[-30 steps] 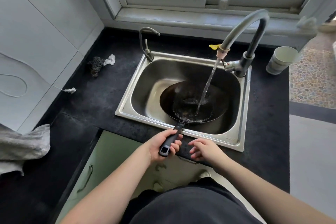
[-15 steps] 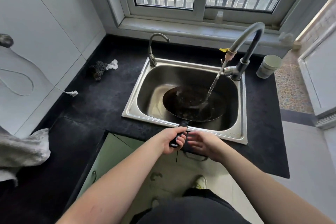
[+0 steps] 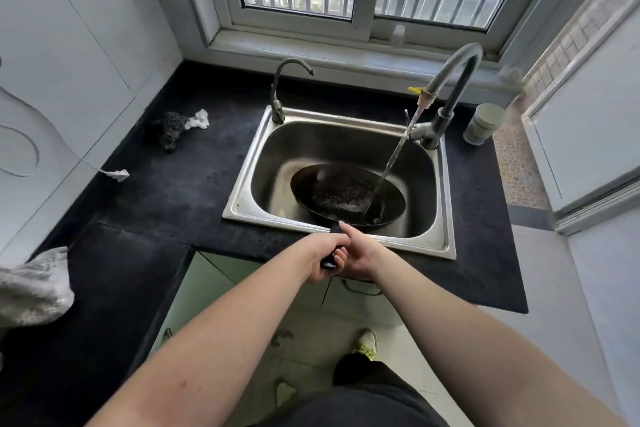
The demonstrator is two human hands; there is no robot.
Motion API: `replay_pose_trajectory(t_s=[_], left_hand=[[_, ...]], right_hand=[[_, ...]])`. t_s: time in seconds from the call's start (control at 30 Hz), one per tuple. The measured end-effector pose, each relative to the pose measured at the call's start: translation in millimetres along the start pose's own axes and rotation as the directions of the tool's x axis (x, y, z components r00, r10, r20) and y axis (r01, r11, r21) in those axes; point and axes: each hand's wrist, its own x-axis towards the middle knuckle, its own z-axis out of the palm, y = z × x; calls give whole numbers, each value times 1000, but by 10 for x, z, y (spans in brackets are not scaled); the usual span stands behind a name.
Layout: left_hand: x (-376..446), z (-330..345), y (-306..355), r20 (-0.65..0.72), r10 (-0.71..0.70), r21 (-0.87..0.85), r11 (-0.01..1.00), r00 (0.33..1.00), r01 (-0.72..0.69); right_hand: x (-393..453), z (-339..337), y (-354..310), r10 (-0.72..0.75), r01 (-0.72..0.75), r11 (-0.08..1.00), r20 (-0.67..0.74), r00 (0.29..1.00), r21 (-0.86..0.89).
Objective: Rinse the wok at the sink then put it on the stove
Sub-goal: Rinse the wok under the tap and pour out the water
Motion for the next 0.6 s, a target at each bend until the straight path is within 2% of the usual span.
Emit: replay_pose_trajectory(t_s=[0.17, 0.27, 0.43, 0.6], left_hand=[[4, 70, -85, -70, 75, 102, 993, 995, -67], [35, 64, -191, -102, 133, 183, 977, 986, -113], [46, -87, -345, -91, 218, 210, 958, 972, -195], [65, -237, -437, -49, 275, 208, 943, 960, -259]], right_hand=[[114, 19, -18, 14, -20, 988, -43, 999, -154], [44, 92, -18, 37, -39, 977, -14, 999, -211], [165, 102, -55, -16, 17, 1000, 50, 999, -22], [286, 138, -6, -30, 27, 999, 93, 995, 32]])
